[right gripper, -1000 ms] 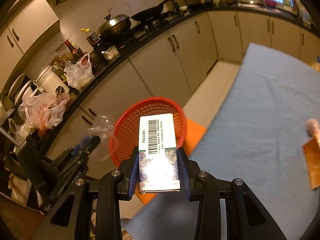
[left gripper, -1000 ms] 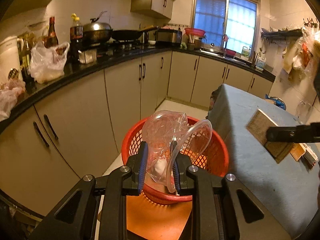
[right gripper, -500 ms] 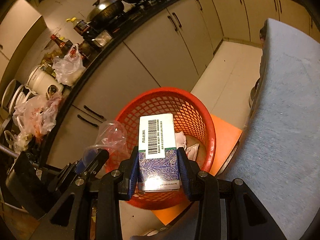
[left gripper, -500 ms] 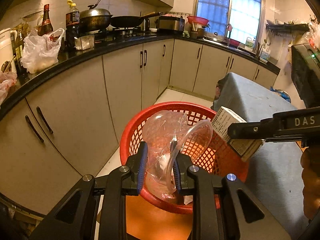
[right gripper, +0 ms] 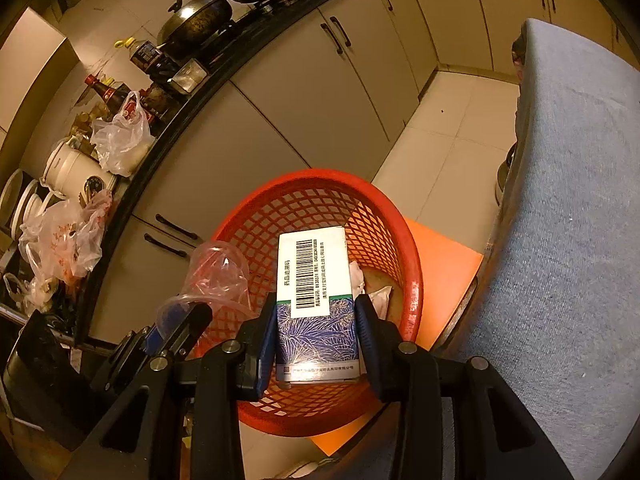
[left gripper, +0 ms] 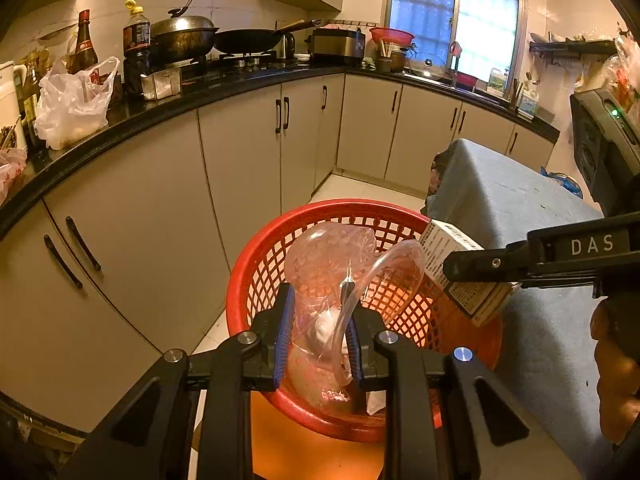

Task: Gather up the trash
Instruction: 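Carry the bag and box over the wastebasket and open both tools to drop them, then move both open tools back over the table toward the remaining items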

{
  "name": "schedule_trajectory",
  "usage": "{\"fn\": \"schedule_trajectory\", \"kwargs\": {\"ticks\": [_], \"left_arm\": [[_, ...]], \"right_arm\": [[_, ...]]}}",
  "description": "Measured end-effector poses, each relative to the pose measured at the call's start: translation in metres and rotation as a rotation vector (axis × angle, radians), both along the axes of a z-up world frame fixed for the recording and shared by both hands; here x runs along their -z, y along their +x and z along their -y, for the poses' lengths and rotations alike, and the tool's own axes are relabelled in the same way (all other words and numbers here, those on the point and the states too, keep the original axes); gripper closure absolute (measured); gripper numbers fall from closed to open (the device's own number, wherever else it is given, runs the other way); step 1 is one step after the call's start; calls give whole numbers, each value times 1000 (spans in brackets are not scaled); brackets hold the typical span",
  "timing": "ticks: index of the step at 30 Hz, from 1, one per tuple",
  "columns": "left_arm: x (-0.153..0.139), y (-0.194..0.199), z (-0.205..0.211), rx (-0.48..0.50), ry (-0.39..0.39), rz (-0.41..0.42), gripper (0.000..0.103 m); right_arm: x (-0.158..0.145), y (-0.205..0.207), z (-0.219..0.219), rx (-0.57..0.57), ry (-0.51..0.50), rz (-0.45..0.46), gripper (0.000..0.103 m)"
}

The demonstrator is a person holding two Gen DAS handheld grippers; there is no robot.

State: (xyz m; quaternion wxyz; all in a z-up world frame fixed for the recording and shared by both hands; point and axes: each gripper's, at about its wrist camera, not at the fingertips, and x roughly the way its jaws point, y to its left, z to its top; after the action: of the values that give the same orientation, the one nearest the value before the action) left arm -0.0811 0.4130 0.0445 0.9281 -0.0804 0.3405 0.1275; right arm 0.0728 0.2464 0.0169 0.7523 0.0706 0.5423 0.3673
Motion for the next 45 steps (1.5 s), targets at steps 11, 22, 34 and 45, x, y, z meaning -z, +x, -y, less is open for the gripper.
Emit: {"fn": "schedule_trajectory", "kwargs": {"ticks": [11,22,34,45], "left_arm": [[0,2,0,-10,-7,-2,63],[-14,-9,1,-25,-4,38,48],[-35,-26,34,-7,21,81,40],[-45,-31,95,70,72,68,39]], "right_arm": [[-3,3,7,-1,9,8,55],[-25,-1,32,39,49,50,55],[-42,-29,81,86,27,123,54],[-40,-58,149,147,0,162,54]]}}
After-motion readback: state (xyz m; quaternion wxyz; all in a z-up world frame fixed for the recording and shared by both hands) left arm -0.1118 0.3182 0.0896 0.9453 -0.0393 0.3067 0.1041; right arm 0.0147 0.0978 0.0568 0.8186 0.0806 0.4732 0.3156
